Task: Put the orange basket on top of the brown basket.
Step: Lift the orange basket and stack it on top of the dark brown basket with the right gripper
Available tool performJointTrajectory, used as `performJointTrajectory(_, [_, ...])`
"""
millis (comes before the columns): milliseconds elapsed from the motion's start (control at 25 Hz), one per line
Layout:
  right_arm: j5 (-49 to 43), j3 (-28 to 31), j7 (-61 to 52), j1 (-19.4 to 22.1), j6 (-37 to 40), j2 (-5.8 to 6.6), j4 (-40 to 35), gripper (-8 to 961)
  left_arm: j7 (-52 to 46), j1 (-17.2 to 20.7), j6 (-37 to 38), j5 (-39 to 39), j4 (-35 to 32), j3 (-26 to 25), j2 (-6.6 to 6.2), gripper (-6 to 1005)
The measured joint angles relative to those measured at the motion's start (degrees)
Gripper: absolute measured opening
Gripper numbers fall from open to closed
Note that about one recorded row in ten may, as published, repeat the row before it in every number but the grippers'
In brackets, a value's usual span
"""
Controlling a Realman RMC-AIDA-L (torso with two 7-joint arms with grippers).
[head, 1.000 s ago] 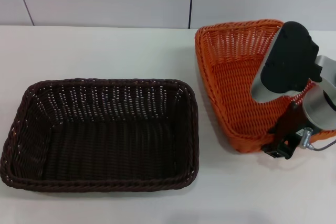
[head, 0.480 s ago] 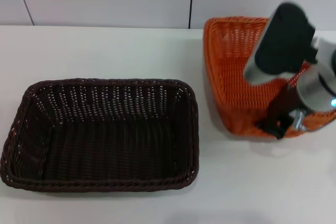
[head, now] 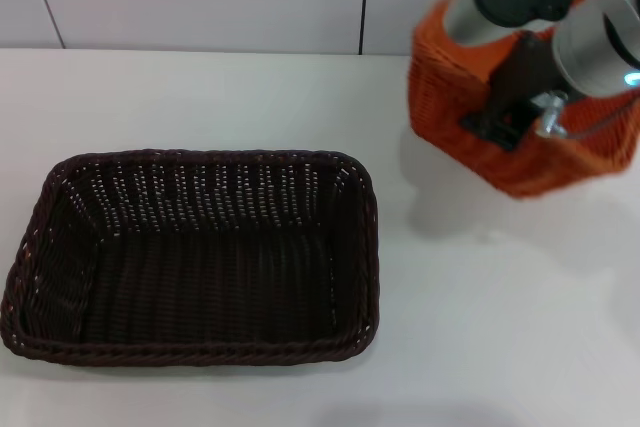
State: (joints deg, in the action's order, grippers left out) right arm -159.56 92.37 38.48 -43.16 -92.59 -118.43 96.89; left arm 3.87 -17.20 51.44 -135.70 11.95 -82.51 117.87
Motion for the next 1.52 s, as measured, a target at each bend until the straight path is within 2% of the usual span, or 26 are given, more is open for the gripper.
performJointTrajectory(160, [0.49,-1.21,5.39,-2.83,-0.23,-0.09,0.9,156,0.0,-0.38,-1.41,0.0,-0.04,-0.78,-0.02,801])
performJointTrajectory(280, [1.35,-5.22,12.88,-3.87,-0.81,-0.2,3.23,156,0.0,-0.54,-2.12,0.01,-0.06,-0.92,-0.02,801])
performJointTrajectory(480, [4.19,-14.49,32.97,-0.38,-2.69,-0.31,10.75,155,-0.02,-0.57,-2.28,0.03,-0.07,-1.63,0.11,801])
performJointTrajectory(600, [5.49,-17.38,41.5,1.04,-2.44,-0.44,13.96,155,-0.12,-0.61,-2.77,0.06,0.05,-2.39,0.21,801])
performJointTrajectory(840, [9.3,-19.13,45.64,1.47,-1.96,-0.39,15.25,154,-0.52,-0.76,-3.44,0.09,0.0,-2.43,0.24,801])
performJointTrajectory(1120, [8.41,-23.1,45.45,1.3,-3.19,-0.31,10.23,153,-0.57,-0.49,-3.72,0.09,0.0,-2.39,0.38,801])
performJointTrajectory(1520, [5.54,-26.55,42.7,1.47,1.48,-0.39,6.42,148,-0.61,-0.38,-3.72,0.09,0.06,-2.35,0.49,801])
